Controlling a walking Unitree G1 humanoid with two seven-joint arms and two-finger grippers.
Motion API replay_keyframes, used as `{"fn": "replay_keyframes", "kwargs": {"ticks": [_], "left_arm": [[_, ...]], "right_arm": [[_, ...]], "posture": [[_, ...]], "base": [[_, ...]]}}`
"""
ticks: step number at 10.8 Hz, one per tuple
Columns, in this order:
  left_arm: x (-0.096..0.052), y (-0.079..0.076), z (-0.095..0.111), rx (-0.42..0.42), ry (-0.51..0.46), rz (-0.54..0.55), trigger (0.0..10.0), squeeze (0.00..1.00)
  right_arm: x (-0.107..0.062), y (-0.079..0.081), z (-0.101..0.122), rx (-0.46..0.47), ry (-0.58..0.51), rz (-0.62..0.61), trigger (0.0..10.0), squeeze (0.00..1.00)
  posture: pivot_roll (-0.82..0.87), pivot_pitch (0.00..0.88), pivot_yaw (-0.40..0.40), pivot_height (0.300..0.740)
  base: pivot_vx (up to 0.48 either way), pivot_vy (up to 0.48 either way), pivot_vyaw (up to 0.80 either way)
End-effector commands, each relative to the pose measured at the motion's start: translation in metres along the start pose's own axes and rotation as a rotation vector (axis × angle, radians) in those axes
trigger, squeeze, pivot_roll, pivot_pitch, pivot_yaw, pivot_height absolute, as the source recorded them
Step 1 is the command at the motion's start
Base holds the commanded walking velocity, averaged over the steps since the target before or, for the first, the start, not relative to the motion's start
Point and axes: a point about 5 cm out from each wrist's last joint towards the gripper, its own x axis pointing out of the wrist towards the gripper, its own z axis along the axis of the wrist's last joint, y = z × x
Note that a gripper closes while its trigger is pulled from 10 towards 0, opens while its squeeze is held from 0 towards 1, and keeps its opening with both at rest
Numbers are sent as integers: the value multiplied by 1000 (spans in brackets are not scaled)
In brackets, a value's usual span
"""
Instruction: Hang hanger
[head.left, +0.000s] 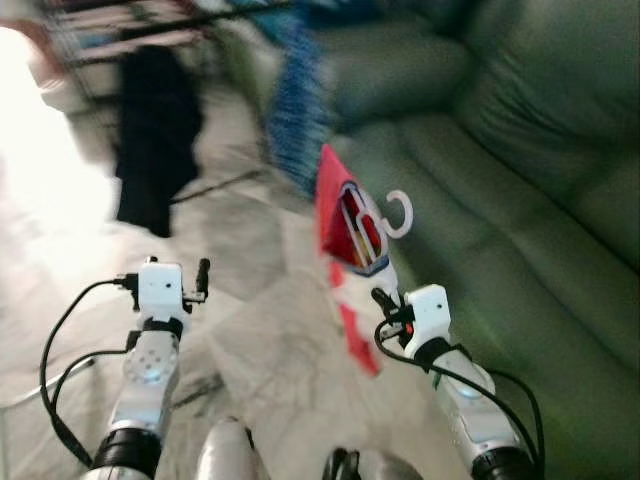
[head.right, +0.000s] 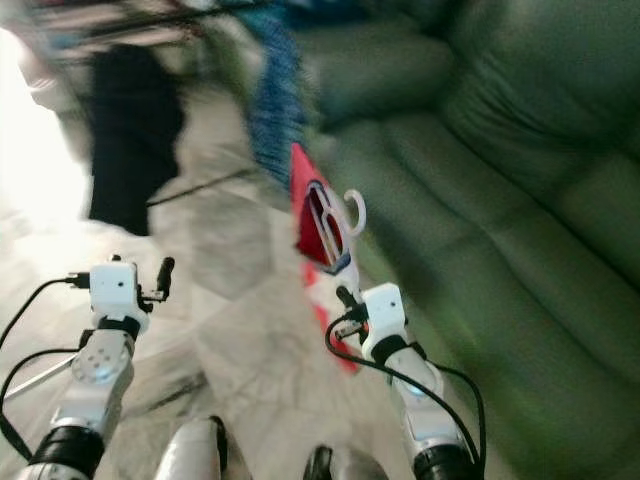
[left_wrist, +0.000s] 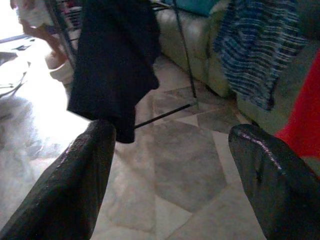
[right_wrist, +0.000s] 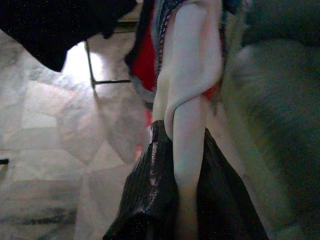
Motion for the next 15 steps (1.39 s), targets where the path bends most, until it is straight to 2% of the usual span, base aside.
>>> {"fn": "replay_keyframes", "kwargs": {"ticks": [1,3,6,9,12,15], "left_arm": [[0,-4,2,0,-6,-8,10000,0],[-2,-10,2,2,-6,-24,10000,0],[2,-12,6,2,-18,-23,10000,0],[11,-13,10,-4,-21,-6,10000,0],[14,-16,11,-6,-26,-9,10000,0],[18,-14,12,-8,-19,12,10000,0]], "right_arm": [[2,-3,10,-3,-39,3,10000,0],[2,-6,10,17,-31,-9,10000,0],[7,0,12,5,-31,27,10000,0],[18,-2,19,-1,-42,35,10000,0],[21,-7,17,2,-18,16,10000,0],[23,-6,13,16,-1,12,10000,0]], "posture": [[30,37,-62,740],[36,37,-60,740],[42,26,-64,740],[47,0,-74,740],[46,0,-74,740],[48,0,-72,740]], "base": [[289,0,419],[338,0,0],[385,0,0],[433,0,646],[437,0,158],[375,298,471]]}}
